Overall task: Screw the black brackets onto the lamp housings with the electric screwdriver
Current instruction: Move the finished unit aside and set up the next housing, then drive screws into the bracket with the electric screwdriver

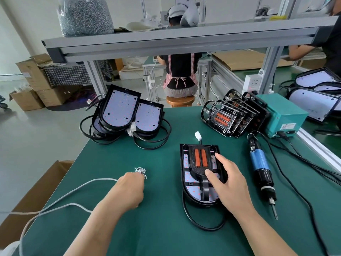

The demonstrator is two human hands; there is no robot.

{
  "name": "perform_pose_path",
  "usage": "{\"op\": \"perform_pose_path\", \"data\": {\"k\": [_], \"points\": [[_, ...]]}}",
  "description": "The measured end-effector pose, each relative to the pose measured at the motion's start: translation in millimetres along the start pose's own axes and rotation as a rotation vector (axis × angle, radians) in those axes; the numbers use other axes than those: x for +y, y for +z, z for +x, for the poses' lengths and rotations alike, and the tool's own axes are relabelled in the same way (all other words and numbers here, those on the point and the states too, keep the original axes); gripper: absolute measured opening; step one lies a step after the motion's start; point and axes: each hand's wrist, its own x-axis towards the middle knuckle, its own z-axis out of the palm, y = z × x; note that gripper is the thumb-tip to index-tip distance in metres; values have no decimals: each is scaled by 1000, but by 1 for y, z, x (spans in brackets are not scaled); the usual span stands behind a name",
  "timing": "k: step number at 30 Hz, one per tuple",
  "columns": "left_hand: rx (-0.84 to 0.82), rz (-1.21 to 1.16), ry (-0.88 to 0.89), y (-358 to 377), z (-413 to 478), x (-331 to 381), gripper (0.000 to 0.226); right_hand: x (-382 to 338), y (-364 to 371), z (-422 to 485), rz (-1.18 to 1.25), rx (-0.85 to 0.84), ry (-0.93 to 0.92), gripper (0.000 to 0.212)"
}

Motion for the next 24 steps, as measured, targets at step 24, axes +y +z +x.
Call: {"op": "perform_pose_path", "data": {"k": [24], "points": [[204, -1502, 162, 14, 15, 55, 7, 29, -99, 80, 121, 69, 584, 20]]}}
